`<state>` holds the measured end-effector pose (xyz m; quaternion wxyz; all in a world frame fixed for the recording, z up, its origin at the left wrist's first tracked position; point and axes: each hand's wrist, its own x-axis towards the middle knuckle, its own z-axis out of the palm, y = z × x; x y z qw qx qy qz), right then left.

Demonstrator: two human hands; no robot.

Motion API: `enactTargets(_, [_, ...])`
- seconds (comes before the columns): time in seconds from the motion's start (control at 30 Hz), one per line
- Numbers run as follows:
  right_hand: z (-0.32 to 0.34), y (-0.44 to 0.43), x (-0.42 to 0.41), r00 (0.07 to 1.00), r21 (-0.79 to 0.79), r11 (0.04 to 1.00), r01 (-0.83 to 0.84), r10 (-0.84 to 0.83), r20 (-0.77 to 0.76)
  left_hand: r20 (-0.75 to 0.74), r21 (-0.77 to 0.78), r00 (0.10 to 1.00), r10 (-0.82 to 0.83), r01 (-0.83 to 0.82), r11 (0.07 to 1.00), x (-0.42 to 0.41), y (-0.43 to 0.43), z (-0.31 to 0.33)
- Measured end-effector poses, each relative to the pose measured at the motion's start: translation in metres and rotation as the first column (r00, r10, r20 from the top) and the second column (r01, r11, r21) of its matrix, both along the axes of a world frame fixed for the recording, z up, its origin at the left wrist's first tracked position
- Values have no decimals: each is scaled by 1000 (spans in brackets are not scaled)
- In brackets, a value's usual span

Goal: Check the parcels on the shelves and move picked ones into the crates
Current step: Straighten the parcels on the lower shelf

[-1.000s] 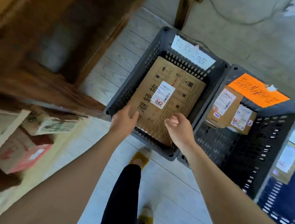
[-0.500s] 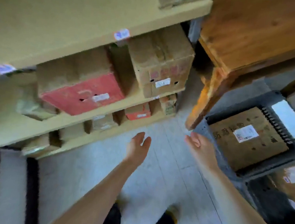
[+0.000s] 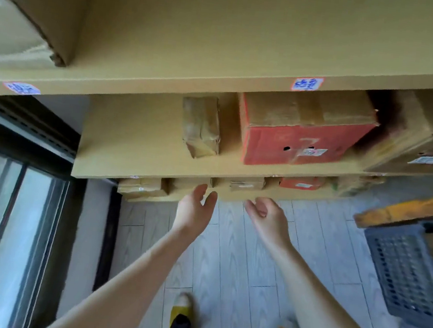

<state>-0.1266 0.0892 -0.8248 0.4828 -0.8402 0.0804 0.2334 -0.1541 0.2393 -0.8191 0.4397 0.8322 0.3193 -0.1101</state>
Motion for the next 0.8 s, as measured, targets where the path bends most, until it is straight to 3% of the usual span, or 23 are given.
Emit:
enactTargets(0.1, [-11, 50, 4, 999, 5, 1000, 8, -8, -33, 31, 44, 1000, -2, 1, 999, 19, 46, -5])
enactTargets(0.33, [-31, 113, 79, 993, 20, 993, 116, -116, 27, 78, -26, 983, 165, -164, 986, 99, 102, -25])
enactTargets(0.5, [-49, 143, 115, 957, 133, 950, 284, -272, -102, 90, -42, 988, 123, -120, 992, 134, 108, -46])
enactTargets(0.6, [-56, 151, 119, 896, 273, 859, 432, -375, -237, 146, -232, 968, 205, -168, 958, 137, 109, -55])
enactTargets(0.7, [-67, 148, 119, 839, 323, 785, 528, -424, -341, 93, -548, 913, 396, -285, 786, 122, 119, -60])
enactTargets(0.8, [-74, 148, 118, 896, 273, 872, 407, -324, -302, 68, -678, 865, 497, -325, 659, 111, 139, -65])
